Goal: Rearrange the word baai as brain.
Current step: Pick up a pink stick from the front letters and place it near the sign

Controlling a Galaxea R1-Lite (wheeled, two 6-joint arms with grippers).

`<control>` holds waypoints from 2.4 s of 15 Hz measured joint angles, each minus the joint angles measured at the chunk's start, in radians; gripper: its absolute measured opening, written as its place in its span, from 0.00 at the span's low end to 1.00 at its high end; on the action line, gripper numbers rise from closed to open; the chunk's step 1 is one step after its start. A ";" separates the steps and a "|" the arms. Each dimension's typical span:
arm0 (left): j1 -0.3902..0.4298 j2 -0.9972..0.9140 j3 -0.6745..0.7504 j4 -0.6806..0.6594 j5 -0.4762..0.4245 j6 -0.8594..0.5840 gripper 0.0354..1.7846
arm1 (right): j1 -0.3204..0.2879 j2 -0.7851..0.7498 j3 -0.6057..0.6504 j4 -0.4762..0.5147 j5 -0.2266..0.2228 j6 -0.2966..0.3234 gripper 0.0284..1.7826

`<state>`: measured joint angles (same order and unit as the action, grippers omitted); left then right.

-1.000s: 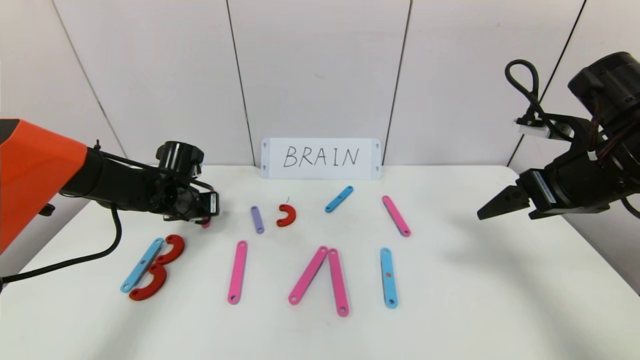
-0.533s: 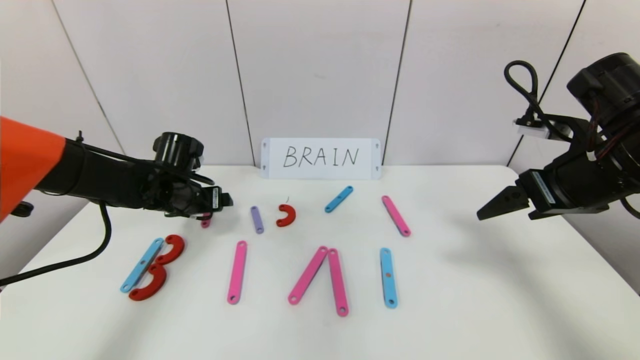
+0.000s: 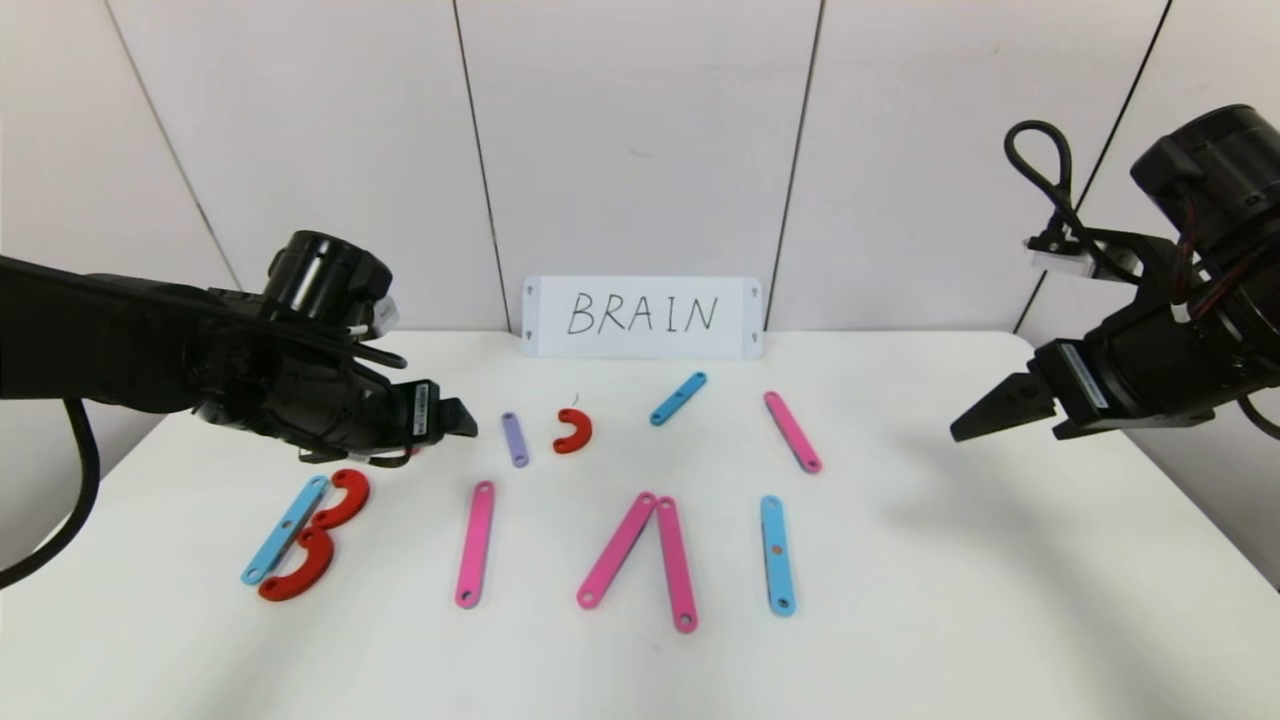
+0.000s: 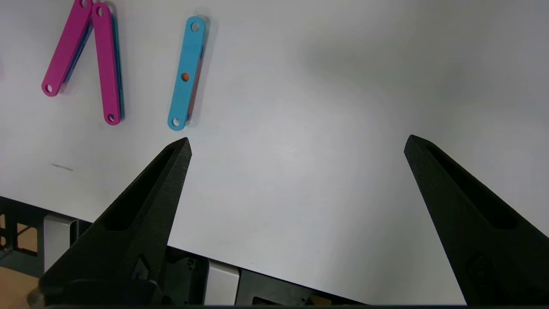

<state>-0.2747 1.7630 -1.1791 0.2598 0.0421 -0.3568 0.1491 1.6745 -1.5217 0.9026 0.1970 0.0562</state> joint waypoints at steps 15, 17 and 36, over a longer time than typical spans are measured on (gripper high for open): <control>-0.129 -0.006 0.241 -0.136 0.001 -0.009 0.97 | 0.006 -0.023 0.006 0.000 0.000 0.000 0.98; -0.136 -0.001 0.249 -0.138 0.003 -0.007 0.97 | 0.005 -0.024 0.006 0.000 0.000 0.000 0.98; -0.160 0.074 0.259 -0.139 0.080 0.075 0.97 | 0.006 -0.035 0.008 0.000 -0.001 0.000 0.98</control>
<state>-0.4349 1.8372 -0.9198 0.1206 0.1217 -0.2817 0.1547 1.6396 -1.5138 0.9030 0.1962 0.0562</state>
